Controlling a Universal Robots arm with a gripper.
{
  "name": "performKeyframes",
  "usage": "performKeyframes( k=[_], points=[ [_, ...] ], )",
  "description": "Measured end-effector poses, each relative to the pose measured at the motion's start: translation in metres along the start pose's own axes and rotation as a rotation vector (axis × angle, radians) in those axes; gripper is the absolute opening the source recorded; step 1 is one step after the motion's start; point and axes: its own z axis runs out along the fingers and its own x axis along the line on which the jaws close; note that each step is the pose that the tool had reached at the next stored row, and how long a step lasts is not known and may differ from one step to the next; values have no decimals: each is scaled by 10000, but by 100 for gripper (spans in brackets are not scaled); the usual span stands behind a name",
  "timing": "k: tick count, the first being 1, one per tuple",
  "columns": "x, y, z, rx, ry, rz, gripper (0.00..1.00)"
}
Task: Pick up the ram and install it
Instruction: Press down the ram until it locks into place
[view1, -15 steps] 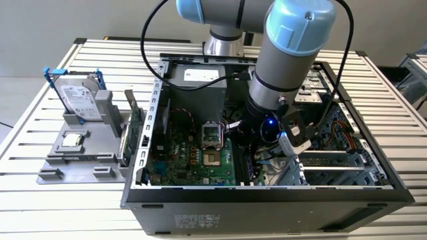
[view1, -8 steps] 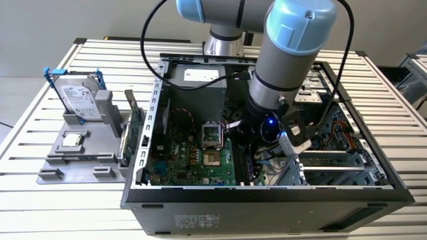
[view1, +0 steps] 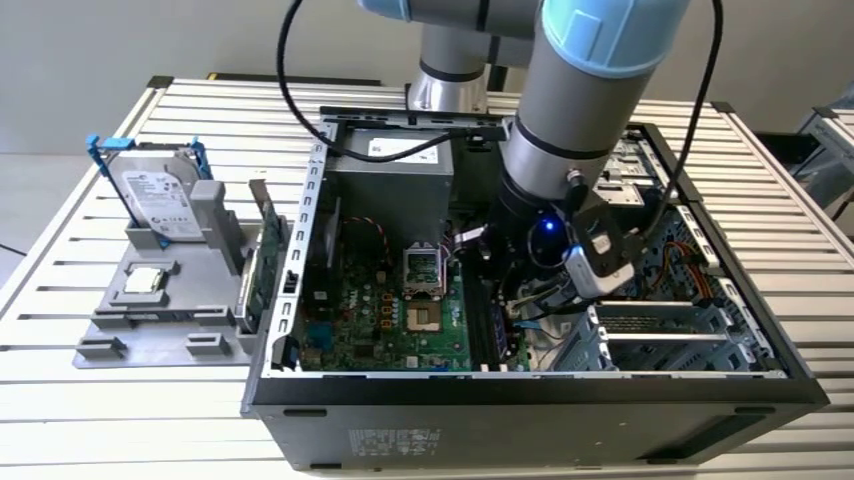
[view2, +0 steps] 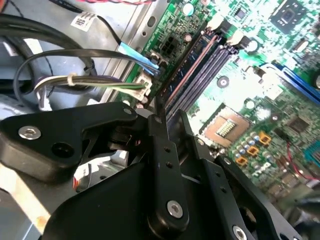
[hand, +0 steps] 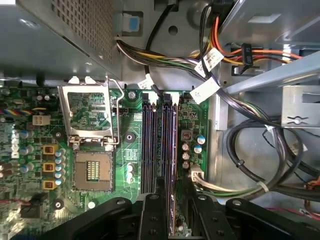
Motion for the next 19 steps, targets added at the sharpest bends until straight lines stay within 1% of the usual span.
performKeyframes(
  k=[5,9,14,19],
  points=[
    [1,2,-112,0,0,0,100],
    [1,2,-159,1,0,0,100],
    [2,3,-247,2,2,0,100],
    [2,3,-249,1,3,0,100]
  ],
)
